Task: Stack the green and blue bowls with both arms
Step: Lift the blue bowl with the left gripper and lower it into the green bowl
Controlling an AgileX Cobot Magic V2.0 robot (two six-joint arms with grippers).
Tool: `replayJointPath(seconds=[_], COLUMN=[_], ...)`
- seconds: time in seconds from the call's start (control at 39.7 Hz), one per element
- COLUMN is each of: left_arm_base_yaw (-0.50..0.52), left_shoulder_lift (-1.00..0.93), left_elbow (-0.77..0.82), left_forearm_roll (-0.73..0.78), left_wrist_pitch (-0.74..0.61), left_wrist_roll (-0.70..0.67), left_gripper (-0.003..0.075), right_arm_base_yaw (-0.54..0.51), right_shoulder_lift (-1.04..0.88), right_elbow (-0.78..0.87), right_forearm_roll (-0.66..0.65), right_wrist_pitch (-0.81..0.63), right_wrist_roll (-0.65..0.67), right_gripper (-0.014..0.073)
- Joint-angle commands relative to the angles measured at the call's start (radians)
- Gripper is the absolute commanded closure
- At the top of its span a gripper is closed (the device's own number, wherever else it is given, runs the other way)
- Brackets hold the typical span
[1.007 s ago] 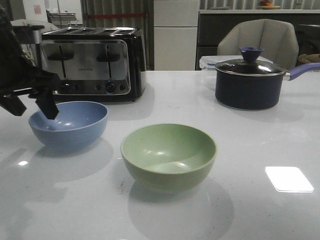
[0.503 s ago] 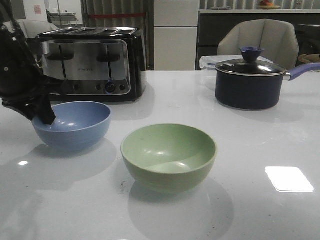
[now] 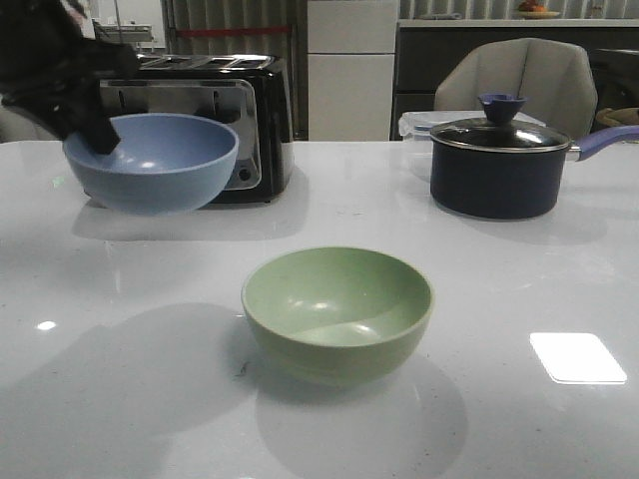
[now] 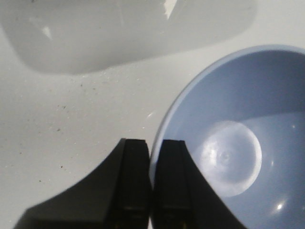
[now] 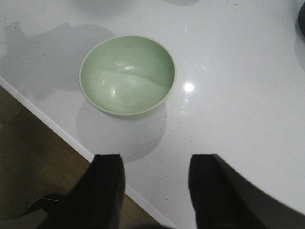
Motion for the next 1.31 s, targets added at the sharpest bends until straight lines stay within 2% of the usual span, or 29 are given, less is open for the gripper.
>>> replayJointPath(seconds=[0.0, 0.35, 0.55, 1.13, 1.21, 1.28], left_arm_base_yaw=[-0.045, -0.252, -0.33, -0.35, -0.35, -0.35], left_shoulder_lift=[-0.092, -0.093, -0.053, 0.089, 0.103, 0.11], left_elbow=[-0.035, -0.035, -0.035, -0.035, -0.035, -0.035], left_forearm_roll=[-0.029, -0.029, -0.029, -0.114, -0.112, -0.112], left_wrist_pitch=[-0.018, 0.017, -0.002, -0.034, -0.048, -0.053], left_wrist_roll=[0.008, 0.008, 0.008, 0.011, 0.012, 0.014], left_gripper=[0.0627, 0.0627, 0.0627, 0.0624, 0.0598, 0.0535], right_arm_base_yaw=[0.0, 0.0, 0.0, 0.0, 0.0, 0.0], right_shoulder_lift=[-0.007, -0.007, -0.007, -0.007, -0.007, -0.007], right_elbow=[-0.027, -0.027, -0.027, -0.027, -0.027, -0.027], right_forearm_roll=[0.018, 0.018, 0.018, 0.018, 0.018, 0.018], right_wrist_pitch=[-0.058, -0.058, -0.058, -0.058, -0.058, -0.058], right_wrist_roll=[-0.008, -0.008, -0.008, -0.008, -0.008, -0.008], right_gripper=[0.0159, 0.0159, 0.0159, 0.0159, 0.0159, 0.0159])
